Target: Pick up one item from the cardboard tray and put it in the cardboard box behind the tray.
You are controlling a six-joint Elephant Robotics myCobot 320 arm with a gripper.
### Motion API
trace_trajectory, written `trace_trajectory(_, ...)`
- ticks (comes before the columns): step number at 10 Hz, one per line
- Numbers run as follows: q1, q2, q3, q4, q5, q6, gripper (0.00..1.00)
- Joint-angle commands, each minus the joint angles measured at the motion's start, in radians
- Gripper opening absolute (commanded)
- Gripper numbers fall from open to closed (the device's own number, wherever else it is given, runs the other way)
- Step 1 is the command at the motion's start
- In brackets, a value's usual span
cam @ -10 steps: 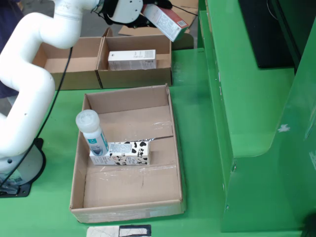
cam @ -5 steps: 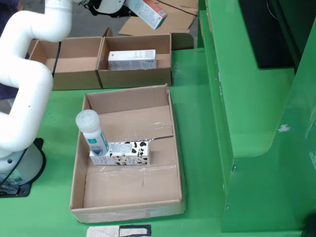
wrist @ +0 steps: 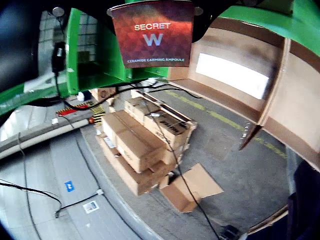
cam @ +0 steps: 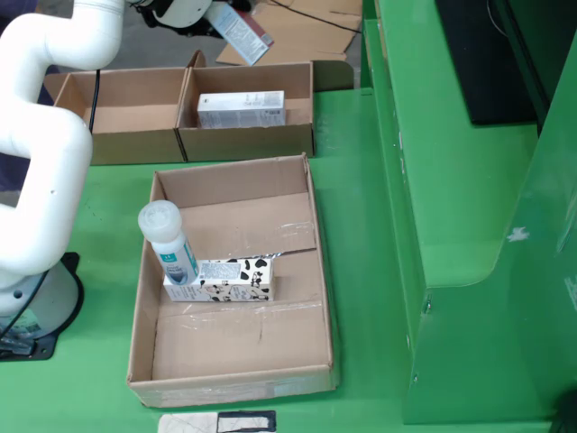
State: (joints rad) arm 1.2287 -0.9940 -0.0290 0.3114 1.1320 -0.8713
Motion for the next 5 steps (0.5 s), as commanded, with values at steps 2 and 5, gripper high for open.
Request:
trace_trajectory(2, 0.034, 0.070, 0.029, -0.175, 0.088, 0.059, 0.00)
trace_trajectory(5, 0.021, 0.090, 0.029, -0.466, 0.277, 0.160, 0.00)
